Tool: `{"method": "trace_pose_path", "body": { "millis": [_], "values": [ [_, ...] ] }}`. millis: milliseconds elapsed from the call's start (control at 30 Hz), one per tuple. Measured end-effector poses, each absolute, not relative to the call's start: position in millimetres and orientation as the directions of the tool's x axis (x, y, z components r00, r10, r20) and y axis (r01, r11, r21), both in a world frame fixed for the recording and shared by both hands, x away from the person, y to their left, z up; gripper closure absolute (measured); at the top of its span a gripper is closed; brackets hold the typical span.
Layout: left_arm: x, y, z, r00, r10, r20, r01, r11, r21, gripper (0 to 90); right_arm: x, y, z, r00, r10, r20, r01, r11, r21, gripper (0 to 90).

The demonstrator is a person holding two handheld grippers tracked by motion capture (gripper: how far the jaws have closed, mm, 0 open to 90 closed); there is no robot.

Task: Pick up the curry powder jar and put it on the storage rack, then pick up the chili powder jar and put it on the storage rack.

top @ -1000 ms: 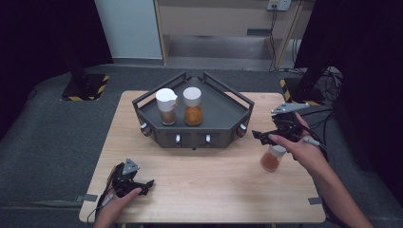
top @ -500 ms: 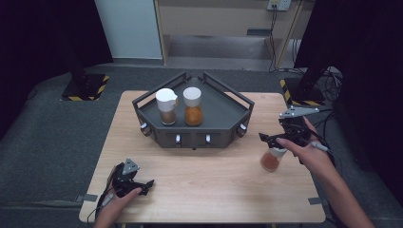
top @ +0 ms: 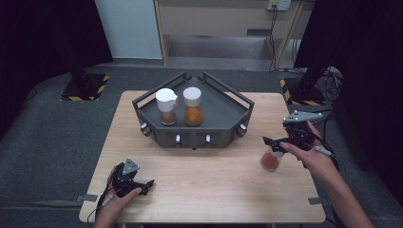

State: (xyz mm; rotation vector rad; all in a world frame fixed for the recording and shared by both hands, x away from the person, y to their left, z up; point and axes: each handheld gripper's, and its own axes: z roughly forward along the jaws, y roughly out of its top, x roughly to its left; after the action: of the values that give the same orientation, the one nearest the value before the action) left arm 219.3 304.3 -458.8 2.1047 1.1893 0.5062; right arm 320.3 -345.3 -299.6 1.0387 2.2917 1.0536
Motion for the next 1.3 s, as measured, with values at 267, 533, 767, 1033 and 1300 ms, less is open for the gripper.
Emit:
{"method": "trace_pose_path", "body": {
  "millis": [267,533,767,1033,1300],
  "values": [
    [219.3,304.3,-458.8,0.512,0.859,0.012,0.604,-0.369,0.706,0.0,316.4,-354.9,-308.2,-0.622,0.781,-0.045,0.477,0.425,0.769,4.6],
    [219.2,304.2,-458.8,0.511,0.859,0.012,0.604,-0.369,0.706,0.0,312.3,-362.9,-313.6,-0.611,0.791,-0.040,0.486,0.414,0.770,4.6],
    [219.1,304.2,-458.9,0.511,0.859,0.012,0.604,-0.369,0.707,0.0,308.8,-370.1,-323.7,-0.593,0.804,-0.030,0.507,0.402,0.762,4.6],
    [219.3,304.3,-458.8,0.511,0.859,0.011,0.604,-0.369,0.706,0.0,304.2,-379.6,-333.6,-0.579,0.815,-0.009,0.525,0.381,0.761,4.6],
    [219.1,304.2,-458.8,0.511,0.860,0.012,0.604,-0.369,0.706,0.0,304.0,-385.4,-351.1,-0.569,0.822,0.007,0.544,0.370,0.753,4.6]
  ]
}}
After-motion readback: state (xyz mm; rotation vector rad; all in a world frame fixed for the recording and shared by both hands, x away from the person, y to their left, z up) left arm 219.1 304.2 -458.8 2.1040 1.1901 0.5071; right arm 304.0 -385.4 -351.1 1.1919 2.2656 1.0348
